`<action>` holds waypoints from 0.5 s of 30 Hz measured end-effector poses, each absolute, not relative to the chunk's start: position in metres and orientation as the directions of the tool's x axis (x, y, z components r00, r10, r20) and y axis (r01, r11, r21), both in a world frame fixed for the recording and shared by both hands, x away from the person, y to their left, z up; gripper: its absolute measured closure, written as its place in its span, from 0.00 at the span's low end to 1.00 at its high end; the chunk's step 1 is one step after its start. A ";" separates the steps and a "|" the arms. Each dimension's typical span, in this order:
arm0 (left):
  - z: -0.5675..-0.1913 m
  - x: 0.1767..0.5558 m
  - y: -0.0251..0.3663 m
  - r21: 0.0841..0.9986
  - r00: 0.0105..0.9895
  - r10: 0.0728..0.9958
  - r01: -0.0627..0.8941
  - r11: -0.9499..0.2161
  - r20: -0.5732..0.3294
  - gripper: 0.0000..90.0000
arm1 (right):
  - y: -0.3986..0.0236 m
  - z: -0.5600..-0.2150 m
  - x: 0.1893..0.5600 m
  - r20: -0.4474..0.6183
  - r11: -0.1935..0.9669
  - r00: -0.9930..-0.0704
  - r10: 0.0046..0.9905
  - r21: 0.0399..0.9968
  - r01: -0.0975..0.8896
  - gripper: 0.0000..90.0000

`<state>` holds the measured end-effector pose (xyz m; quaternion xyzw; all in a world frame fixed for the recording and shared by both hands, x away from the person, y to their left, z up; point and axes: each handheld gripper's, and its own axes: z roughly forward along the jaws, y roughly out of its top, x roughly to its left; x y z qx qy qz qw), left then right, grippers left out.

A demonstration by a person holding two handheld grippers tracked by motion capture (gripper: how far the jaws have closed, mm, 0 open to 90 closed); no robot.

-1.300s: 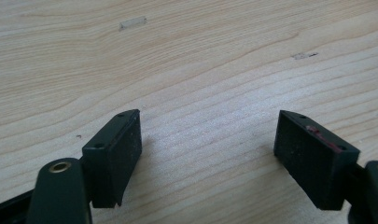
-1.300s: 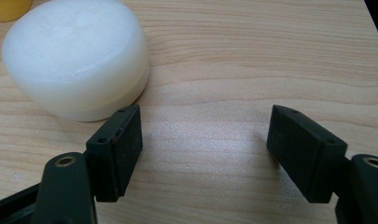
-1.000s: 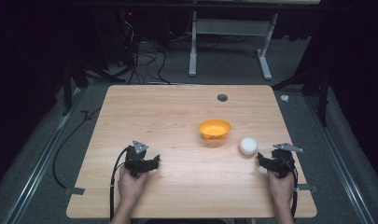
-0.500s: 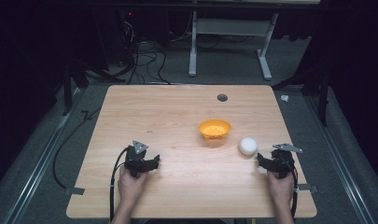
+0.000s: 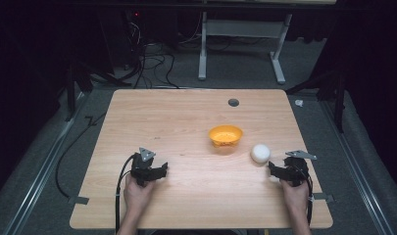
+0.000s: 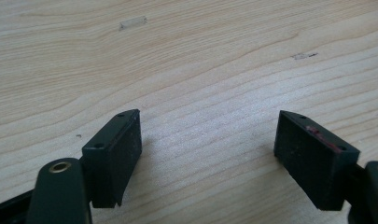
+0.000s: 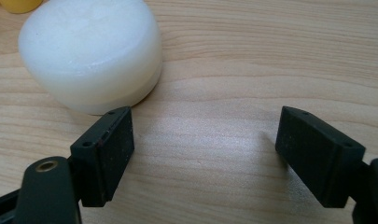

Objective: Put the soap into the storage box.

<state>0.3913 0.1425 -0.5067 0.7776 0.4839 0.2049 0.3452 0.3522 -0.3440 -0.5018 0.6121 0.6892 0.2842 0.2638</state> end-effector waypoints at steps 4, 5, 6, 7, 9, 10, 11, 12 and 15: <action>-0.507 0.391 0.143 0.735 0.448 0.894 0.611 -0.293 -0.016 0.26 | -0.343 -0.502 0.351 -0.014 0.089 -0.112 0.994 0.713 0.695 0.22; -0.507 0.391 0.143 0.735 0.448 0.894 0.611 -0.294 -0.015 0.26 | -0.343 -0.501 0.351 -0.014 0.091 -0.115 0.993 0.712 0.696 0.23; -0.507 0.391 0.143 0.735 0.448 0.894 0.611 -0.294 -0.016 0.26 | -0.343 -0.501 0.350 -0.012 0.088 -0.114 0.993 0.711 0.698 0.23; -0.507 0.391 0.143 0.735 0.448 0.894 0.611 -0.294 -0.016 0.26 | -0.342 -0.501 0.349 -0.015 0.090 -0.114 0.993 0.713 0.695 0.23; -0.507 0.391 0.143 0.735 0.448 0.894 0.611 -0.293 -0.016 0.26 | -0.342 -0.500 0.346 -0.002 0.078 -0.111 0.994 0.727 0.682 0.24; -0.507 0.391 0.143 0.735 0.448 0.894 0.611 -0.293 -0.016 0.26 | -0.341 -0.499 0.345 0.009 0.069 -0.111 0.994 0.730 0.680 0.23; -0.507 0.391 0.143 0.735 0.448 0.894 0.611 -0.293 -0.016 0.26 | -0.341 -0.498 0.344 0.012 0.070 -0.116 0.993 0.732 0.678 0.23; -0.507 0.391 0.143 0.735 0.448 0.894 0.611 -0.294 -0.016 0.26 | -0.340 -0.497 0.344 0.014 0.071 -0.119 0.993 0.730 0.680 0.23; -0.507 0.391 0.143 0.735 0.448 0.894 0.611 -0.293 -0.016 0.26 | -0.336 -0.495 0.341 0.020 0.076 -0.133 0.991 0.736 0.673 0.23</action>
